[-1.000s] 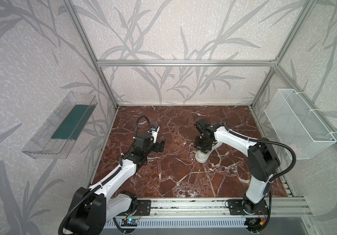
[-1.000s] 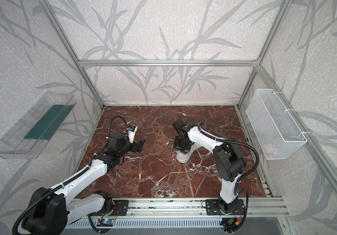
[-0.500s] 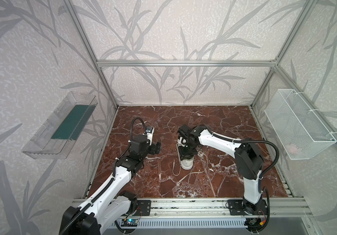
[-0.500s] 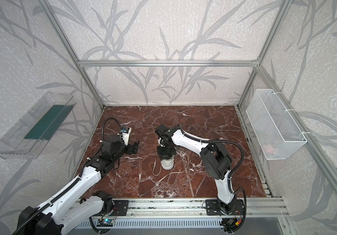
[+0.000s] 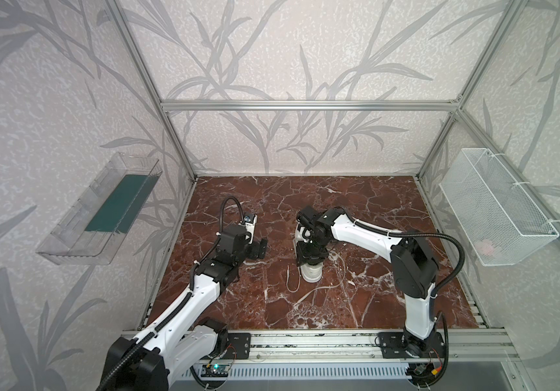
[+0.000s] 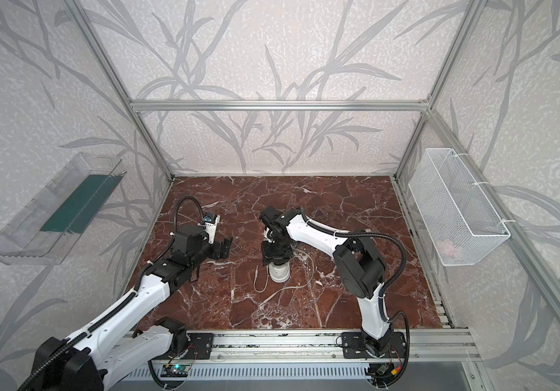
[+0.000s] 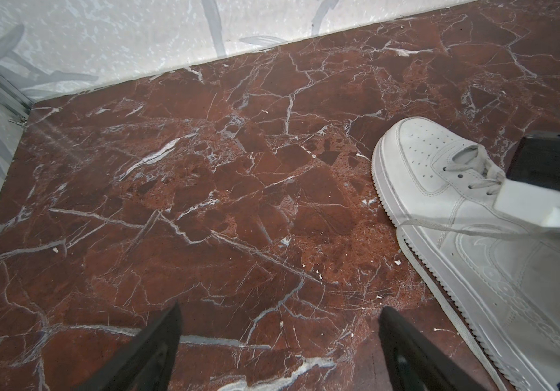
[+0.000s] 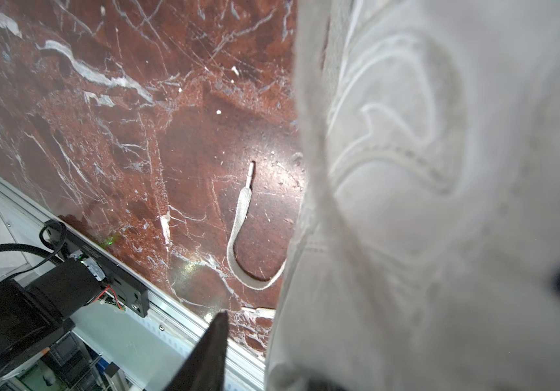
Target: Tie the shoes
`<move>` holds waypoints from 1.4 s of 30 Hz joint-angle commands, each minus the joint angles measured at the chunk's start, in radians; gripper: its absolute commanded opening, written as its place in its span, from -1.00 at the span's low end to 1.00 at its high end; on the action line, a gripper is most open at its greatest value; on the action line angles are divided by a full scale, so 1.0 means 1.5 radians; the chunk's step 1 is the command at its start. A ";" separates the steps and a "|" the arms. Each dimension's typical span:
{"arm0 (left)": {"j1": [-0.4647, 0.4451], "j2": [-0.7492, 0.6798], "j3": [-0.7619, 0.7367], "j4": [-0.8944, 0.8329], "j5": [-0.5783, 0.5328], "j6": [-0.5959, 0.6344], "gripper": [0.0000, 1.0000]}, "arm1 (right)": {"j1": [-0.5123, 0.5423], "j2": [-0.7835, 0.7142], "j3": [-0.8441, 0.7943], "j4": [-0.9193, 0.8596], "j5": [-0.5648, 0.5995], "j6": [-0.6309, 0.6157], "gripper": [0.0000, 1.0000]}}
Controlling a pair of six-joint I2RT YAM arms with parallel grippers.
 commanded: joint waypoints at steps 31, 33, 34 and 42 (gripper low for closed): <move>-0.250 0.046 0.013 -0.171 -0.137 -0.321 0.29 | -0.055 -0.531 -0.487 -0.004 0.318 0.219 0.36; -0.276 0.073 0.012 -0.162 -0.155 -0.333 0.29 | -0.056 -0.524 -0.495 0.009 0.314 0.224 0.36; -0.282 0.087 0.013 -0.158 -0.150 -0.335 0.29 | -0.056 -0.522 -0.499 0.017 0.315 0.229 0.36; -0.300 0.206 0.037 -0.167 -0.107 -0.352 0.18 | -0.117 -0.477 -0.493 0.055 0.266 0.203 0.36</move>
